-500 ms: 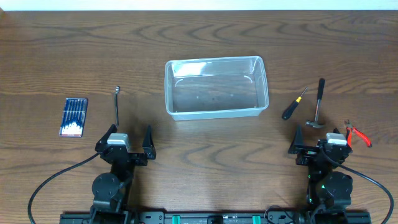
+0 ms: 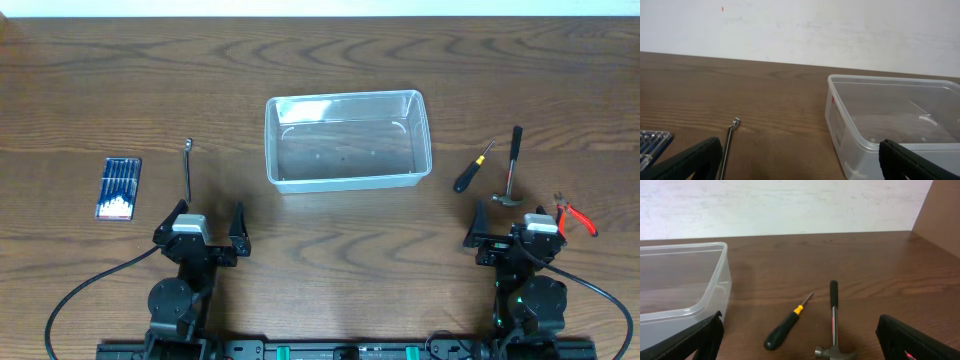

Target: Pack container

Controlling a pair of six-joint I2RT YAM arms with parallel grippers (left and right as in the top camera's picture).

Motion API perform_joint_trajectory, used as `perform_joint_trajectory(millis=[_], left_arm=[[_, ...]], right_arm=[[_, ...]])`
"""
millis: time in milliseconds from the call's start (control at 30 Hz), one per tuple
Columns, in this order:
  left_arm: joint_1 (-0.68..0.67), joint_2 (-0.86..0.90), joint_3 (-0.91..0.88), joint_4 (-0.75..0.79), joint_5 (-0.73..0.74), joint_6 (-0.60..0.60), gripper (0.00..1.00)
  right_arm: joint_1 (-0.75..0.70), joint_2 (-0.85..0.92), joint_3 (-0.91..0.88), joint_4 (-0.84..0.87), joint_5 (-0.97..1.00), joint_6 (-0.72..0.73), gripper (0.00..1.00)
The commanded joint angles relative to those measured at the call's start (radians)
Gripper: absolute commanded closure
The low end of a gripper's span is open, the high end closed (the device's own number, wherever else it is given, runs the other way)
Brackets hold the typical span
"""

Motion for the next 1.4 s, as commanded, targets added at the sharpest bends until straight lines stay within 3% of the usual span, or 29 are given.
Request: perform_joint_trajectory(millis=[0, 867, 1067, 1200, 1367], left_arm=[[-0.005, -0.006, -0.017, -0.041, -0.031, 0.002, 0.02], [-0.005, -0.006, -0.017, -0.04, -0.03, 0.001, 0.02], [-0.005, -0.003, -0.001, -0.049, -0.03, -0.264, 0.02], [-0.005, 0.057, 0.105, -0.145, -0.015, -0.296, 0.02], [-0.005, 0.29, 0.361, -0.339, -0.015, -0.183, 0.02]], right_arm=[[-0.007, -0.006, -0.004, 0.0, 0.003, 0.013, 0.01], [-0.007, -0.006, -0.004, -0.002, -0.095, 0.014, 0.01], [-0.007, -0.002, -0.003, -0.003, -0.209, 0.164, 0.01], [-0.008, 0.05, 0.058, -0.026, -0.279, 0.19, 0.01], [-0.013, 0.257, 0.28, -0.177, -0.282, 0.19, 0.01]])
